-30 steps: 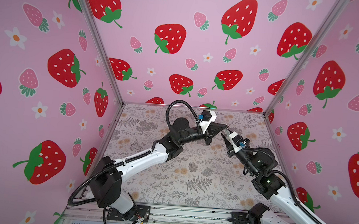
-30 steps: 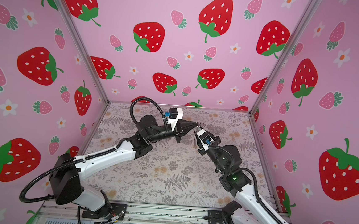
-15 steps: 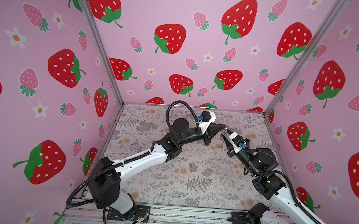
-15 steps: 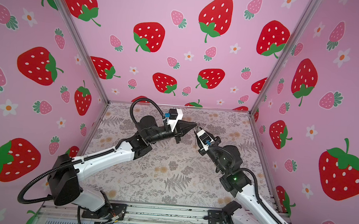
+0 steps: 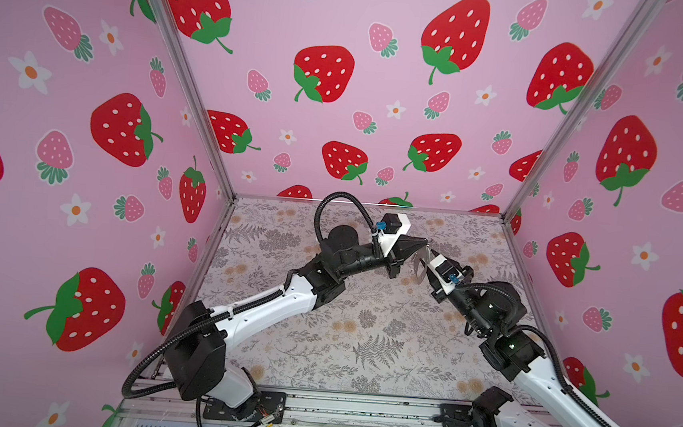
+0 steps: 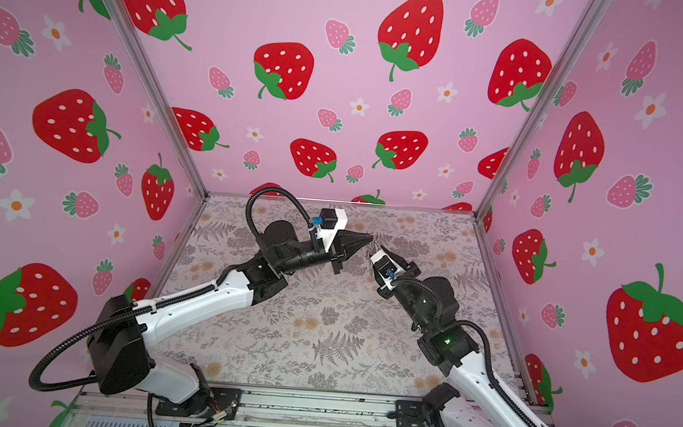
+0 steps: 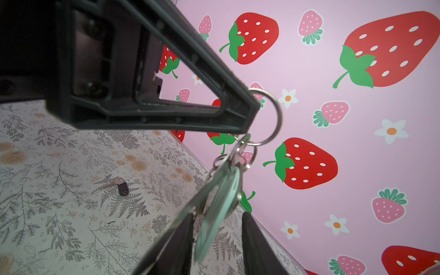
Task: Put the keys on the keyring
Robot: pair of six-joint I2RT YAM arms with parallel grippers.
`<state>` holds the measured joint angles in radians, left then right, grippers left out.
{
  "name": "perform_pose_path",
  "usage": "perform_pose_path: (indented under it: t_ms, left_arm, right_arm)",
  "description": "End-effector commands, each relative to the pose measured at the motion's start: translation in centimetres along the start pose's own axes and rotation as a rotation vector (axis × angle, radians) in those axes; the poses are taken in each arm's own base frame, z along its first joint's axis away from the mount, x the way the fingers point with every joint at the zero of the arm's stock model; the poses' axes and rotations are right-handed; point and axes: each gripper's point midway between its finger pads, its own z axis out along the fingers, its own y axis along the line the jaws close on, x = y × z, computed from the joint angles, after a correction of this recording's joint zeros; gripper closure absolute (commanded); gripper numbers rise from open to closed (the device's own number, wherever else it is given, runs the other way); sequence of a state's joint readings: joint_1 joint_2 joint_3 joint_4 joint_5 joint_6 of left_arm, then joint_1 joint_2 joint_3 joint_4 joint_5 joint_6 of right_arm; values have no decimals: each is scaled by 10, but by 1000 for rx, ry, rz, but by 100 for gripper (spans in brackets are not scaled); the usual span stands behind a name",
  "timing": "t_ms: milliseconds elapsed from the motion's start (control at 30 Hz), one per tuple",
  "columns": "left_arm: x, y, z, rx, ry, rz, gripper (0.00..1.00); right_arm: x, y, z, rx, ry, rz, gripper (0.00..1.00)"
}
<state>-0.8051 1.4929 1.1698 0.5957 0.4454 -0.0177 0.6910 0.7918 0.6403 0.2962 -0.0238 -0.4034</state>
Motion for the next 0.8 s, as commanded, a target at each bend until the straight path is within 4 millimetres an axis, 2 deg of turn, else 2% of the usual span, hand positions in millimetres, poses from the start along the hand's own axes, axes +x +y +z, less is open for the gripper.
perform_pose_path:
  t_ms: [0, 333, 467, 600, 767]
  left_arm:
    - [-20, -6, -6, 8, -42, 42, 100]
    - [-22, -8, -6, 23, -39, 50, 100]
    - [-20, -10, -6, 34, -34, 46, 100]
    - [-21, -12, -7, 40, -37, 48, 100]
    - [-23, -10, -8, 41, -39, 47, 100]
  right_arm:
    - [-19, -11, -7, 29, -52, -28, 65]
    - [-16, -4, -12, 1, -58, -38, 68]
    - [-20, -6, -11, 2, -64, -26, 72]
    - [-25, 1, -14, -39, -96, -30, 72]
    - [-10, 4, -13, -36, -43, -37, 70]
